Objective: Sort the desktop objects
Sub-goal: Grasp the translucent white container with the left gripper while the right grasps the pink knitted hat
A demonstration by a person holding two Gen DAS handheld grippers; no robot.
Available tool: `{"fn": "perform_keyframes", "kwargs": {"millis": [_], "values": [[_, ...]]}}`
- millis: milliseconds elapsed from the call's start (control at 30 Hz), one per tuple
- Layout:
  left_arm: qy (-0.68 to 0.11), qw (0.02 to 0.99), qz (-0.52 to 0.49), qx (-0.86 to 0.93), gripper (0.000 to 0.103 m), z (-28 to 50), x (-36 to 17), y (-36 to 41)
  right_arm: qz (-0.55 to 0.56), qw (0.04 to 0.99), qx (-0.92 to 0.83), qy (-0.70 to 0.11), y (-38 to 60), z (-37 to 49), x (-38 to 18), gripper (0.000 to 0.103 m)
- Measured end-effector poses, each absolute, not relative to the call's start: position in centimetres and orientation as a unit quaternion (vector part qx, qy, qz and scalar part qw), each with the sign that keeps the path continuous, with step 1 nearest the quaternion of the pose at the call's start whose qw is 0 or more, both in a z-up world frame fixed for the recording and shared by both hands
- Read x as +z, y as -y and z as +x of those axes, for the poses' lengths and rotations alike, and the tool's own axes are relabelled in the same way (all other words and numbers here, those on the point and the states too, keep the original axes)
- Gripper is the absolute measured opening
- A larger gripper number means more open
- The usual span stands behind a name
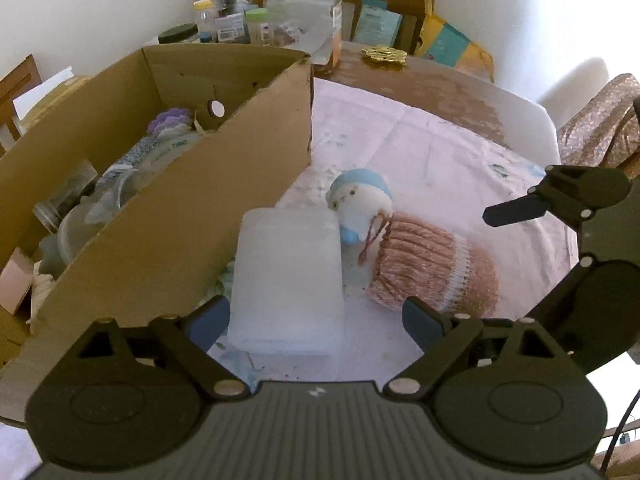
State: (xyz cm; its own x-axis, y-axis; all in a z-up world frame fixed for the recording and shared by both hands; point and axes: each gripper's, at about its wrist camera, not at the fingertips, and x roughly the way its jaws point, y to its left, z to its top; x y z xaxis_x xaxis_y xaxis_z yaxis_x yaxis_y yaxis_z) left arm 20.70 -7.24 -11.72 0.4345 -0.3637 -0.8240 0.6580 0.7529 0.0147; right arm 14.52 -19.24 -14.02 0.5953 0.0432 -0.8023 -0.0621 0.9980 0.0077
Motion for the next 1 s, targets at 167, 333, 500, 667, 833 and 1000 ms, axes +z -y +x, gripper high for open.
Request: {"fn": "perform_keyframes", "kwargs": {"millis": [167, 333, 500, 667, 833, 1000], "values": [[-0.441, 0.843, 0.138, -0.275, 0.091, 21.9, -12.5, 7.3, -0.015, 0.890, 0.039, -0.454, 19.3, 14.8, -14.5, 0.103], [-0.446, 0.844, 0.129, -0.269, 0.079, 22.7, -13.6, 8.1, -0.022, 0.891, 0.060, -0.450, 18.6, 14.9, -14.8, 0.103], [-0.443, 0.850, 0.130, -0.254, 0.067, 23.1, -14.2, 8.5, -0.042, 0.895, 0.081, -0.436, 17.9, 15.1, -14.5, 0.102], [-0.439, 0.850, 0.133, -0.258, 0.066, 22.9, -13.6, 8.0, -0.069, 0.897, 0.091, -0.427, 17.6, 15.4, -14.2, 0.099], [-0.440, 0.849, 0.131, -0.261, 0.066, 22.3, -12.1, 6.8, -0.078, 0.894, 0.105, -0.429, 17.6, 15.7, -14.1, 0.090], [-0.438, 0.846, 0.145, -0.266, 0.066, 21.5, -11.1, 6.1, -0.088, 0.890, 0.113, -0.432, 17.2, 16.0, -14.2, 0.074]]}}
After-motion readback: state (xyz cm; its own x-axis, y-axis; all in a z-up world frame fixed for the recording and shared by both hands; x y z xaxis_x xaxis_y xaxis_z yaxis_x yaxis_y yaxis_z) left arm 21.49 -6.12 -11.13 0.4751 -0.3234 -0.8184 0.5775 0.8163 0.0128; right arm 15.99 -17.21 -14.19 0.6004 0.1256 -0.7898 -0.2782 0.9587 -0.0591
